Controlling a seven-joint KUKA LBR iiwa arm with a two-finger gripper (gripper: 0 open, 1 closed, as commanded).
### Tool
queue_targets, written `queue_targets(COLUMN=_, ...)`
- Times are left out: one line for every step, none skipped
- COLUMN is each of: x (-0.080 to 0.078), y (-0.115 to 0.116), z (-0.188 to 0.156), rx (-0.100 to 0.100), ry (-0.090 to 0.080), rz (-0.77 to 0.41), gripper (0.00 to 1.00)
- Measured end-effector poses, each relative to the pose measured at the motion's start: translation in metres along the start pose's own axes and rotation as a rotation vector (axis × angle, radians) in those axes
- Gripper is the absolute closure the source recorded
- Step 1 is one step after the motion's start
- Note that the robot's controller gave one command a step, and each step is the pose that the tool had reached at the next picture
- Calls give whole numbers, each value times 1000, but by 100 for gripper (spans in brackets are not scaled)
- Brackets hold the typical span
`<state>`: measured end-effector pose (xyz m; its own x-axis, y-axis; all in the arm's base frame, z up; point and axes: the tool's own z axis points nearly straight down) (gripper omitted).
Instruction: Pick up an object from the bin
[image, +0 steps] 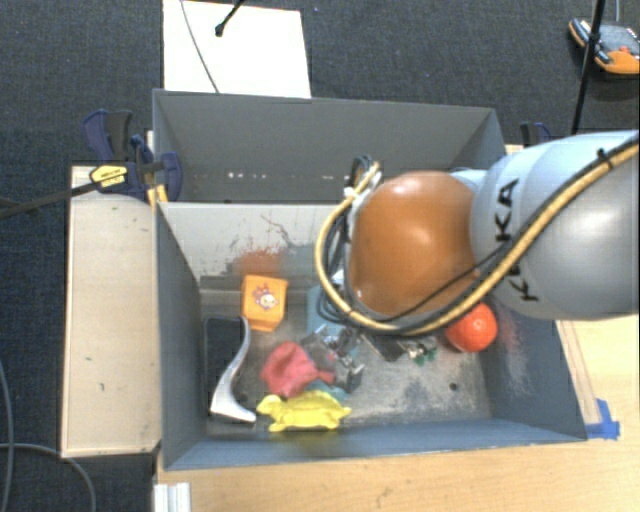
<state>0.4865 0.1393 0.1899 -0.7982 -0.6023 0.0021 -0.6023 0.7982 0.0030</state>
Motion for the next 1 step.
queue_targets(x=-26, y=19, z=-53, rx=5, ry=-3, rz=13, gripper=100)
